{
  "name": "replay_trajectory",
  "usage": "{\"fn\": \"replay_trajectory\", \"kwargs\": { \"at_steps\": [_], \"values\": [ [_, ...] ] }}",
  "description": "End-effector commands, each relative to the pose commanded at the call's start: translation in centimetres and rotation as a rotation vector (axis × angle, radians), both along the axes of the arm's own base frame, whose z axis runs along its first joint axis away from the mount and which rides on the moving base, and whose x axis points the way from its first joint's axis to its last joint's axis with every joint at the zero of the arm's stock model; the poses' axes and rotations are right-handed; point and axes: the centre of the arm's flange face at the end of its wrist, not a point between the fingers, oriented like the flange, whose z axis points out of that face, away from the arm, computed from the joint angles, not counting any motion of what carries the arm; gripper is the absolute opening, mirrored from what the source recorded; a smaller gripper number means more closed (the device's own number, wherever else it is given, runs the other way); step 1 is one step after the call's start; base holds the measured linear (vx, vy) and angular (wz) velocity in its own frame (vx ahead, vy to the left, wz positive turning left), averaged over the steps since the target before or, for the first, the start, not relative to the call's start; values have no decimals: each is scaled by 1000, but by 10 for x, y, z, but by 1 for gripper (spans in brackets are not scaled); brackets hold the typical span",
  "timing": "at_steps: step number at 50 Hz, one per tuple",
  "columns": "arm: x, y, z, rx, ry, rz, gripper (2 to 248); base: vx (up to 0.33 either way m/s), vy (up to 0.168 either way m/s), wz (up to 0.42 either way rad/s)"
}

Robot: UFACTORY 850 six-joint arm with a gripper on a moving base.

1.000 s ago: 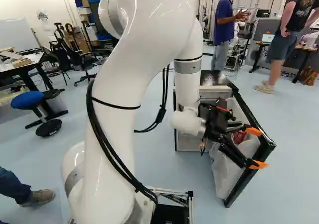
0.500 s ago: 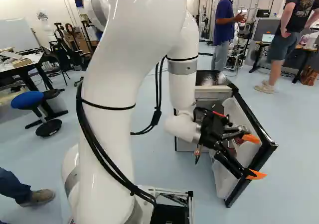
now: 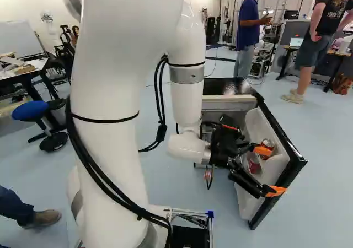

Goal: Grab a drink from the fridge

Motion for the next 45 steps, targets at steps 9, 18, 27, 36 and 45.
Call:
{"fn": "replay_trajectory", "kwargs": {
  "at_steps": [9,18,27,36,45],
  "values": [
    [-5,18,2,7,11,110,247,0,0,0],
    [-7,37,4,13,19,228,247,0,0,0],
    [-8,55,5,18,22,352,247,0,0,0],
    [-6,73,6,22,23,480,247,0,0,0],
    [3,89,7,27,19,613,247,0,0,0]
  ]
}}
